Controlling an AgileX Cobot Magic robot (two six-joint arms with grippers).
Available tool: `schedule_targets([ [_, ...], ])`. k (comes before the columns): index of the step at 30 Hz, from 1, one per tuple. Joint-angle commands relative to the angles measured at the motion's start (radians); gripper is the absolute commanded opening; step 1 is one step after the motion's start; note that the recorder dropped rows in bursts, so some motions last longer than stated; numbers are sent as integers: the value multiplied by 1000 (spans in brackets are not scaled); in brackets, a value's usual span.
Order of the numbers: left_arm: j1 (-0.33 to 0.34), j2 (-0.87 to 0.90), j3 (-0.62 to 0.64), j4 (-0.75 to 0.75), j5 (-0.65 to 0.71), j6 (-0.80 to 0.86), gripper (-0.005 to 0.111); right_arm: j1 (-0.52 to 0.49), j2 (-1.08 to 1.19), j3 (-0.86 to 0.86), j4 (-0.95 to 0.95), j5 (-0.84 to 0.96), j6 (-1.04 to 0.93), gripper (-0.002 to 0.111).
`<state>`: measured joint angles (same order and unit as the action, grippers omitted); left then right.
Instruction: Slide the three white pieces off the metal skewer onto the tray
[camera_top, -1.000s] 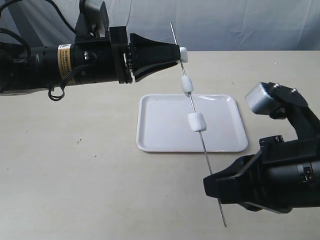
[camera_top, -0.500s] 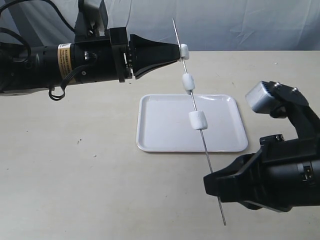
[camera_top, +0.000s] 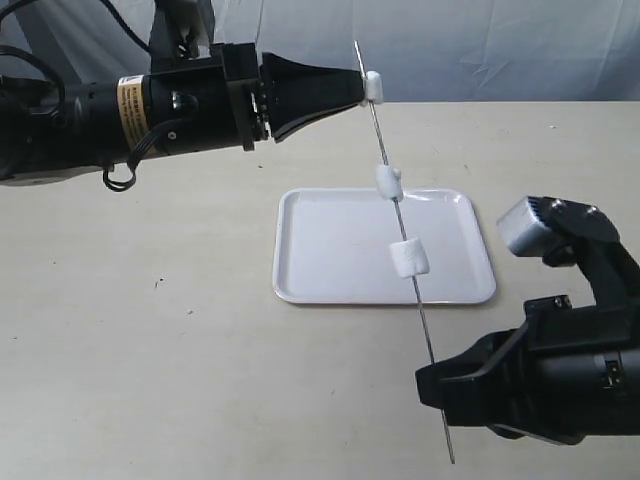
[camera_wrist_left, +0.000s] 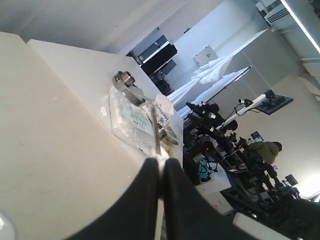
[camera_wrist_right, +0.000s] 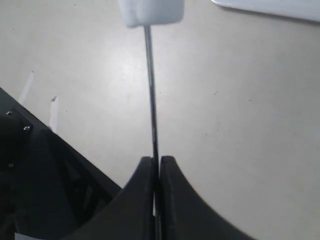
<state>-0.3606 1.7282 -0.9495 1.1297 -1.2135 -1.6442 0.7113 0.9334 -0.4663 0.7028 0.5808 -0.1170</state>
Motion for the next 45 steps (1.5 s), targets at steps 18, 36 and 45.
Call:
schedule_targets([
  [18,33,42,-103,443,448,-174,0,0,-3,42,6,-29,13,-1],
  [36,14,361,-175,440,378,-255,0,0,-3,42,6,-91,13,-1],
  [45,7,390,-267,433,416,-262,0,0,-3,42,20,-91,17,-1],
])
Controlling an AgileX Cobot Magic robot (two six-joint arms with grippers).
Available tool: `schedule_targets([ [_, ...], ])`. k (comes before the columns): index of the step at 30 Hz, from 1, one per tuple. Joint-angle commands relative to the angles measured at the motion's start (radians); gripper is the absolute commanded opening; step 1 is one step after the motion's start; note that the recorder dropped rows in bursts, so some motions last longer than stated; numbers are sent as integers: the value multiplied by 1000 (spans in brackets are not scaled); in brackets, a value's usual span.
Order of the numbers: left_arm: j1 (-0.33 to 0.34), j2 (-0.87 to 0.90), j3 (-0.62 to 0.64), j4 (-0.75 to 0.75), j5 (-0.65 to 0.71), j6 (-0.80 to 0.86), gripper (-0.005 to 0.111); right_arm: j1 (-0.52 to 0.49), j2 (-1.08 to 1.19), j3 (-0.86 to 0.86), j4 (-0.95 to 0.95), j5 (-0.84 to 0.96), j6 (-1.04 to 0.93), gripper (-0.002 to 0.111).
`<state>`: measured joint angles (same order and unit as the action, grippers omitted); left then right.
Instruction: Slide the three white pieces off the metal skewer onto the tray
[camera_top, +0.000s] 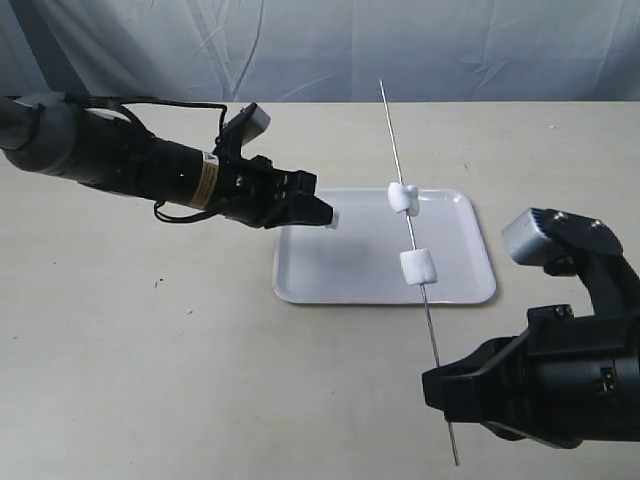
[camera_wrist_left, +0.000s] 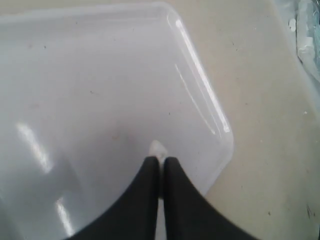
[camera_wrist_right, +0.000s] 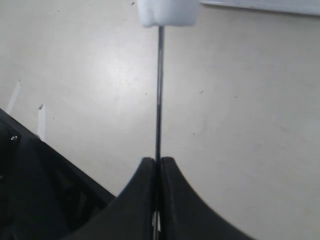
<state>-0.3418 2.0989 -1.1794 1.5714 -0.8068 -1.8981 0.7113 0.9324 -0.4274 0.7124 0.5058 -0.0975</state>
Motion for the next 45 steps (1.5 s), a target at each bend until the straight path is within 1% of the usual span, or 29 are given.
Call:
schedule_targets([
  [1,-11,29,-43,-9,-5,-8,0,0,-2,3,13,-16,-2,-1],
  [4,-11,73,-57,-8,-57,-8,1,0,-2,3,14,-16,-2,-1],
  [6,-11,99,-59,-8,-69,-8,5,0,-2,3,14,-16,-2,-1],
  [9,-11,126,-59,-10,-69,-8,14,0,-2,3,15,-16,-2,-1],
  [15,-11,149,-59,-29,-76,-2,38,0,-2,3,15,-16,-2,-1],
  [18,-5,149,-64,-49,-97,0,45,0,-2,3,15,-16,-2,-1],
  [20,7,149,-70,-71,-167,-2,45,0,-2,3,15,-16,-2,-1],
  [23,44,149,-88,-136,-414,-2,45,0,-2,3,2,-40,-2,-1],
  [25,67,142,-92,-166,-414,-32,45,-2,-2,3,-4,-64,-2,-1],
  [26,76,126,-92,-142,-414,-61,45,-2,-2,3,-4,-79,-2,-1],
  [30,85,69,-92,-28,-414,-67,45,-2,8,3,-27,-98,-2,-1],
  [32,75,39,-90,-3,-414,-91,45,-2,18,3,-43,-107,-2,-1],
  [38,41,-93,-63,1,-414,-110,45,-2,82,3,-60,-184,16,-1],
  [42,30,-177,-45,18,-414,-115,45,-2,138,3,-60,-252,19,-1],
  [45,30,-208,-43,28,-414,-126,45,-2,185,3,-60,-300,19,-1],
])
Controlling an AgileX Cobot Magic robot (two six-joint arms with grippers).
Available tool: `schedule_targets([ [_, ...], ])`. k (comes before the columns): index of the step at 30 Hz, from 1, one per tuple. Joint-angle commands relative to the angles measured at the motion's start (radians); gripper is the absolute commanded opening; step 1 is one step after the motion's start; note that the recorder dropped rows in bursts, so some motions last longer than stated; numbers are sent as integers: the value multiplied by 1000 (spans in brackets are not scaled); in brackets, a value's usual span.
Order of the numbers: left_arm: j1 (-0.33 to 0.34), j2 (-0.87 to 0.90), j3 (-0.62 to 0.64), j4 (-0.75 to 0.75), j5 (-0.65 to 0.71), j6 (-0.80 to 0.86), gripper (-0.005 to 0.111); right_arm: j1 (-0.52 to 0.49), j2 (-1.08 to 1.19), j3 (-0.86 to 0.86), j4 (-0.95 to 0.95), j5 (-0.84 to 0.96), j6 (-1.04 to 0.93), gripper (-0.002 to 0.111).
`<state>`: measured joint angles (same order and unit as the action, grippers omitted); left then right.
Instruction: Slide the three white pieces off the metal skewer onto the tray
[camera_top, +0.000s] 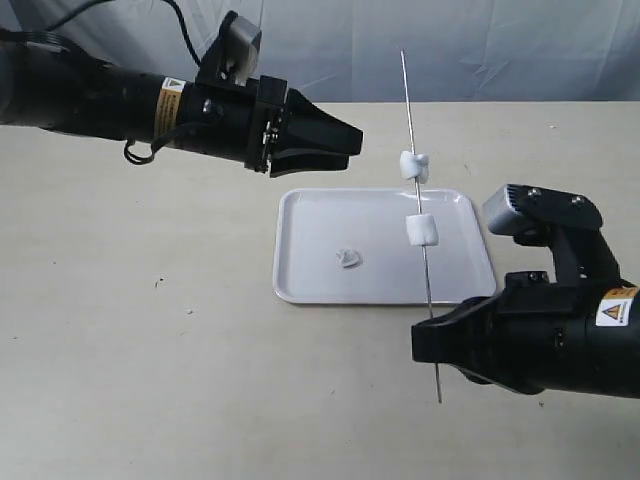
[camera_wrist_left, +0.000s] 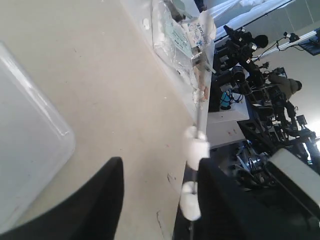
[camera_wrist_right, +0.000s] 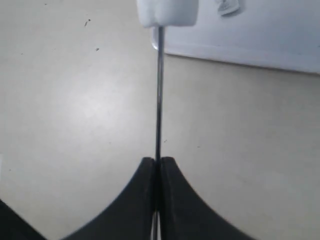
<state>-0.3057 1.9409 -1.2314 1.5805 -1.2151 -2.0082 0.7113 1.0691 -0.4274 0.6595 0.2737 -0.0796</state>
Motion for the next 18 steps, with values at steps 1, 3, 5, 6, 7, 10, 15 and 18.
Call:
schedule_targets([
  [1,-7,-55,9,19,-6,-21,45,-2,63,3,-3,-81,1,-1],
  [3,-7,-59,9,17,-6,-23,45,-2,84,3,4,-100,1,-1],
  [5,-7,-59,9,13,-6,-23,45,-2,97,1,27,-113,1,-1],
  [6,-7,-59,9,10,-6,-23,45,-2,99,1,33,-122,1,-1],
  [7,-9,-59,9,5,-6,-23,45,-2,99,-1,33,-128,1,-1],
  [10,-30,-59,9,-6,-6,2,45,-2,99,-25,33,-123,1,-1],
  [15,-86,-59,9,-60,-6,30,45,-2,102,-79,33,-90,1,-1],
  [18,-105,-59,9,-72,17,33,45,-2,104,-93,33,-69,1,-1],
])
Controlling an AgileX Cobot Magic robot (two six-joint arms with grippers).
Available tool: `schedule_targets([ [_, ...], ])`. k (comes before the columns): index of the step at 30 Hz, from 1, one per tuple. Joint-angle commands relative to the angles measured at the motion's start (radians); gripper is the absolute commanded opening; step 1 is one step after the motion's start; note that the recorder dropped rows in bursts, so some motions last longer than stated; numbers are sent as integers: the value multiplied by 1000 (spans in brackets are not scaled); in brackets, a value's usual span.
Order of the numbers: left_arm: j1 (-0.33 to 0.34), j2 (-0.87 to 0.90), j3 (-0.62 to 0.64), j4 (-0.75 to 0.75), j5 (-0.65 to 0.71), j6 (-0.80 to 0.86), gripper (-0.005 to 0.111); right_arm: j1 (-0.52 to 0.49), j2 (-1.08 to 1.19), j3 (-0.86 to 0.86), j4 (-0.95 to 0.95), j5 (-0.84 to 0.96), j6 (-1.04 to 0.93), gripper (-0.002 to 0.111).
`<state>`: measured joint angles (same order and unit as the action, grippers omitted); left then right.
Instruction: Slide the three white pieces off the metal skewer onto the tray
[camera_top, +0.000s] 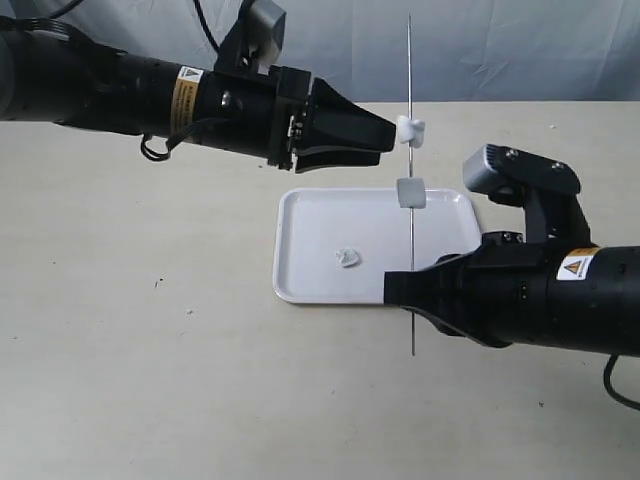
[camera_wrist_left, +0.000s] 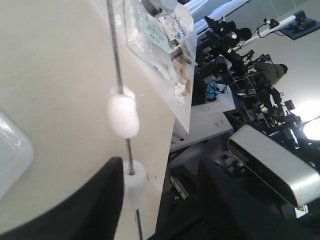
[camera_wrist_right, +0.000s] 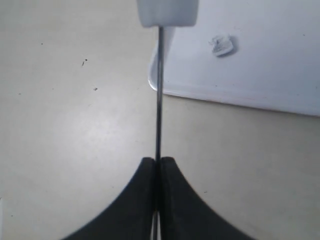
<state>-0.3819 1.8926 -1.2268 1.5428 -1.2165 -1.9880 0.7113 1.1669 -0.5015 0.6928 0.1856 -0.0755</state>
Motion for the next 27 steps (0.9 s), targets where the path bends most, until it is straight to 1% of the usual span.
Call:
schedule_targets([
  [1,-29,-10,5,-39,23,15,45,-2,6,-22,0,28,-3,-1],
  [5,-29,-10,5,-63,23,15,45,-2,6,-22,-2,38,-3,-1],
  [11,-29,-10,5,-63,63,15,45,-2,6,-22,-7,67,-3,-1],
  [17,-29,-10,5,-19,97,15,45,-2,6,-22,-11,79,-3,-1],
  [27,-29,-10,5,22,82,8,45,-2,6,-22,-17,70,-5,-1],
])
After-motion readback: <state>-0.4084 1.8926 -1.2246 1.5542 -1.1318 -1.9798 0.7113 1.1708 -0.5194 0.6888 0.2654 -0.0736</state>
